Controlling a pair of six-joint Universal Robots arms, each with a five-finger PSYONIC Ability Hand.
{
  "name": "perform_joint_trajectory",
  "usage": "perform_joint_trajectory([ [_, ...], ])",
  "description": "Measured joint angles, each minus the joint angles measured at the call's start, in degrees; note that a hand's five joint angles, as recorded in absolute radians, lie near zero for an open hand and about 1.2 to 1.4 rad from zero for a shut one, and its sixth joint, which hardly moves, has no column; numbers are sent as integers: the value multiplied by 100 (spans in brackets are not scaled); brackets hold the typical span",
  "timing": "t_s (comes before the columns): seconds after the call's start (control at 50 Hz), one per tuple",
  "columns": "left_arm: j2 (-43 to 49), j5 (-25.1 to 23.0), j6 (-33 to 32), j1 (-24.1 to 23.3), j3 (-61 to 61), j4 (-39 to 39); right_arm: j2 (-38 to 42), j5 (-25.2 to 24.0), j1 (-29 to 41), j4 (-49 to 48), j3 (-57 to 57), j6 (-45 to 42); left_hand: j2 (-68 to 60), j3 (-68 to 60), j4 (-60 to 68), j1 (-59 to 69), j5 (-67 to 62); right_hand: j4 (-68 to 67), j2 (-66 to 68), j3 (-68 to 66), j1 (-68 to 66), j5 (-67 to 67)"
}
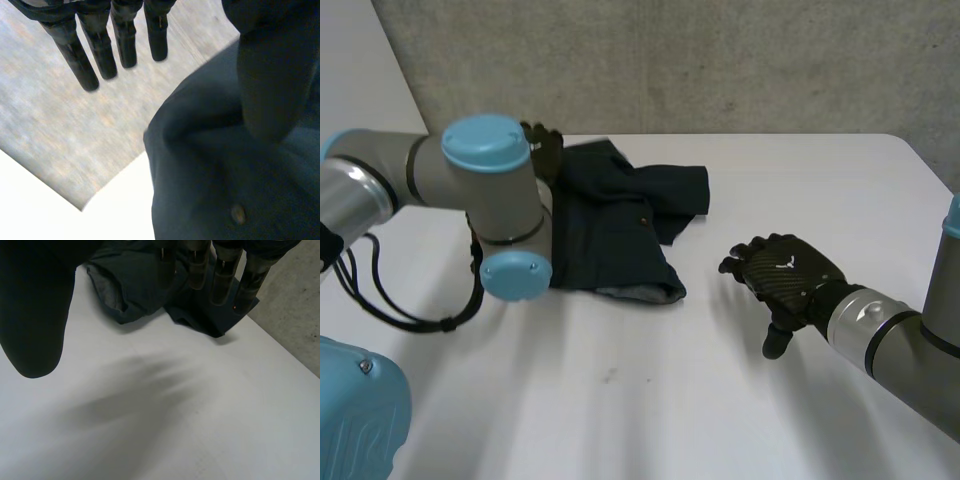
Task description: Fold the shorts.
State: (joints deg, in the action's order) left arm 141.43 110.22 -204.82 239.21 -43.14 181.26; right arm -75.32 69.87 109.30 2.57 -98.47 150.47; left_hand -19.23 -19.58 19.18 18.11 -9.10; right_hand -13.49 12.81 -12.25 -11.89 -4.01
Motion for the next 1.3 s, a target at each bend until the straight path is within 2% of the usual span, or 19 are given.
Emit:
perform_joint_trajectory([
  [0.08, -190, -2, 22, -1, -395, -44, 22, 3, 28, -27, -27, 0, 559, 580, -559, -421, 606, 0, 0, 0, 0, 0],
  [0.24, -1232, -100, 127, 192, -1352, -50, 58, 21, 49, -257, -112, 66, 615, 617, -609, -452, 629, 0, 0, 0, 0, 0],
  [0.38, -2271, -526, 473, 540, -2409, -44, 232, 163, 59, -641, 32, 892, 615, 617, -610, -452, 629, 0, 0, 0, 0, 0],
  [0.48, -2822, -961, 808, 836, -3247, -34, 823, 421, 234, -787, 654, 2167, 615, 617, -610, -452, 629, 0, 0, 0, 0, 0],
  [0.54, -2951, -1041, 876, 917, -3490, -18, 1072, 495, 350, -800, 923, 2493, 615, 617, -610, -452, 629, 0, 0, 0, 0, 0],
  [0.58, -3164, -1118, 953, 1043, -3921, 45, 1578, 610, 620, -793, 1494, 2905, 615, 617, -610, -452, 629, 0, 0, 0, 0, 0],
  [0.7, -3402, -1120, 1030, 1179, -4505, 367, 2391, 689, 1005, -675, 2432, 3083, 615, 616, -610, -452, 630, 0, 0, 0, 0, 0],
  [0.82, -3524, -1106, 1116, 1212, -4997, 876, 3286, 930, 1298, -467, 3442, 3081, 615, 617, -610, -452, 629, -15, 18, -49, -11, -3],
  [0.9, -3561, -1110, 1136, 1202, -5130, 1014, 3646, 1153, 1359, -414, 3826, 3058, 615, 617, -610, -452, 629, -1909, 2009, -2028, -1583, -1802],
  [0.94, -3596, -1112, 1140, 1194, -5172, 1051, 3814, 1283, 1372, -406, 4012, 3040, 615, 617, -610, -452, 629, -3385, 3640, -3627, -2603, -3127],
  [1.0, -3655, -1115, 1141, 1192, -5195, 1060, 3907, 1378, 1359, -410, 4147, 3006, 615, 617, -610, -452, 629, -5235, 5329, -5323, -3916, -4785],
  [1.16, -3749, -1118, 1138, 1219, -5227, 1039, 3397, 1435, 1042, -425, 4160, 2360, 615, 617, -610, -452, 629, -5453, 5388, -5525, -3973, -4956],
  [1.3, -3794, -1124, 1137, 1238, -5294, 1033, 3031, 1475, 57, -441, 4274, 639, 615, 617, -610, -452, 629, -5453, 5388, -5525, -3973, -5058],
])
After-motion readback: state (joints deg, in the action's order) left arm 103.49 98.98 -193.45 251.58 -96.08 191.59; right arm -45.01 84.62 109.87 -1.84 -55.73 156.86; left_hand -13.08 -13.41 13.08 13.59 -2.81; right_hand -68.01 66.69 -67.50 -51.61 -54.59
